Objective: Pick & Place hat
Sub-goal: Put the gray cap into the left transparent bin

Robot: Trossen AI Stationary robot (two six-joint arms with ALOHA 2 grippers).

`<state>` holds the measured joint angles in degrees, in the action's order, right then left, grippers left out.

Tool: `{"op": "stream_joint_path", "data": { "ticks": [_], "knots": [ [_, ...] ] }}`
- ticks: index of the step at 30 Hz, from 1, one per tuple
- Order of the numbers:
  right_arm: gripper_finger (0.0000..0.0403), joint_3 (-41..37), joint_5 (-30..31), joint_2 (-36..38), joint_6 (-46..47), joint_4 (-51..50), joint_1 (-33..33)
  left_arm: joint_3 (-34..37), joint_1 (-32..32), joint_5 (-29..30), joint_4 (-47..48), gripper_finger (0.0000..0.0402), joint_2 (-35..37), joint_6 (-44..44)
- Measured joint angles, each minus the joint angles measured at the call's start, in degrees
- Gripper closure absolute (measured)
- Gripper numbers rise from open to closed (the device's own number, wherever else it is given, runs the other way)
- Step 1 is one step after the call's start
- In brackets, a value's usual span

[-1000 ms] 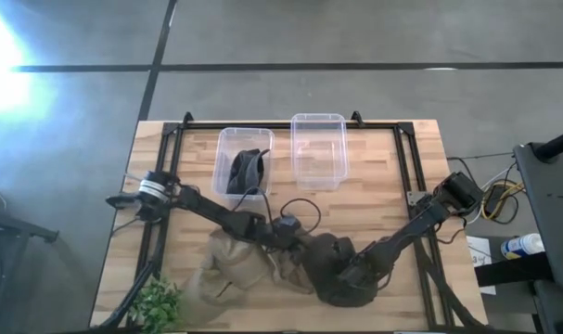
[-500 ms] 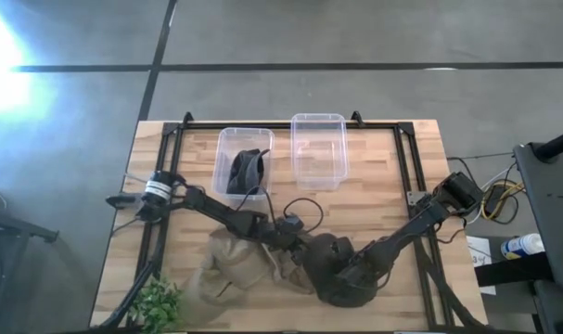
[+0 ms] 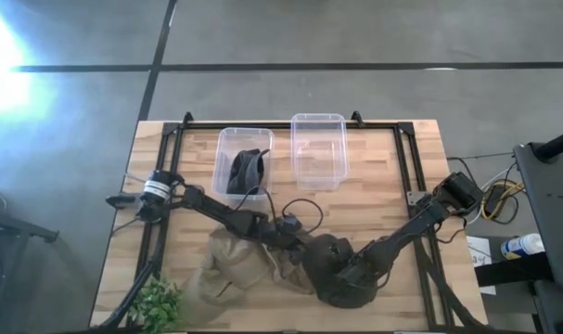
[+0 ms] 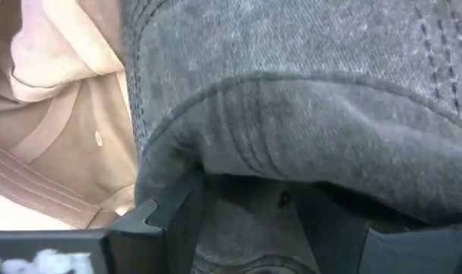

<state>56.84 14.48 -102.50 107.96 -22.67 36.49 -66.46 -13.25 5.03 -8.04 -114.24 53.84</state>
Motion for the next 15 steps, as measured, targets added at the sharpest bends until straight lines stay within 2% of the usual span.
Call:
{"op": "stream_joint_path", "data": {
  "ticks": [3,15],
  "knots": [
    [0.0209,0.0,0.0,0.0,0.0,0.0,0.0,0.0,0.0,-0.6,0.7,0.0330,0.0,-0.3],
    [0.0209,0.0,-0.2,0.0,-0.2,-0.2,0.0,-0.6,0.6,-11.2,-9.8,0.0330,-0.5,-3.0]
  ]
}}
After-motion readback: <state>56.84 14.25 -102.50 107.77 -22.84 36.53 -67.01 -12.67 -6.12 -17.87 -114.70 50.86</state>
